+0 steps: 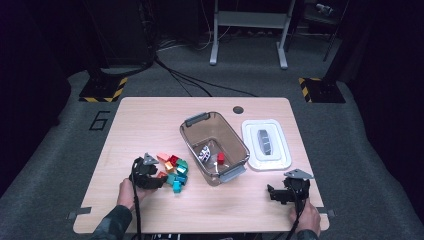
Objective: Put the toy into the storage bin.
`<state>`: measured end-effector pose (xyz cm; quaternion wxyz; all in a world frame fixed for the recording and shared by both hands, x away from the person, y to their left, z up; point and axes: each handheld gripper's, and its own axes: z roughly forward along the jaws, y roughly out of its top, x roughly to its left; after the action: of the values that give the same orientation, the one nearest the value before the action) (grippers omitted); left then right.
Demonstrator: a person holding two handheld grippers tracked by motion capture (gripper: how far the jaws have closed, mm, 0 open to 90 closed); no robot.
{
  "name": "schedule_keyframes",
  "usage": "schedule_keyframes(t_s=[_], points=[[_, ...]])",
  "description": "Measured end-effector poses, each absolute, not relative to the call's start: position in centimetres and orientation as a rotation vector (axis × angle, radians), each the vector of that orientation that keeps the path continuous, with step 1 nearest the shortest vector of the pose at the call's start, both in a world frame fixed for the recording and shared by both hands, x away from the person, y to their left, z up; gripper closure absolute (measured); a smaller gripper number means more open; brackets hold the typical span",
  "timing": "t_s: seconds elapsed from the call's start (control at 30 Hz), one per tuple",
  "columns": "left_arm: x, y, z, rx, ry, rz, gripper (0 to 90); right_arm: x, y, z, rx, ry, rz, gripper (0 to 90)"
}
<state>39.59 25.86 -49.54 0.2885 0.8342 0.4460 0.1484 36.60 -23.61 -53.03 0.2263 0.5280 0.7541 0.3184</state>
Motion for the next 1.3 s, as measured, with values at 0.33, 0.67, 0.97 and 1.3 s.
schedule_keyframes(t_s=[0.33, 0.67, 0.97, 1.3], points=[[39.4, 26.7, -49.7, 2.226, 1.193, 0.379, 59.1, 36.6, -23.6, -53.0, 1.459, 2.081, 0.879, 0.0], [39.7, 26.8, -49.5, 2.209, 1.225, 0.366, 52.7, 36.6, -23.6, -53.0, 1.457, 2.083, 0.880, 0.0], [39.7, 26.9, -49.2, 2.208, 1.257, 0.369, 59.1, 36.7, -23.7, -53.0, 1.448, 2.088, 0.882, 0.0], [39.6, 27.6, -47.1, 2.180, 1.223, 0.386, 59.1, 36.7, -23.7, -53.0, 1.448, 2.088, 0.882, 0.0]])
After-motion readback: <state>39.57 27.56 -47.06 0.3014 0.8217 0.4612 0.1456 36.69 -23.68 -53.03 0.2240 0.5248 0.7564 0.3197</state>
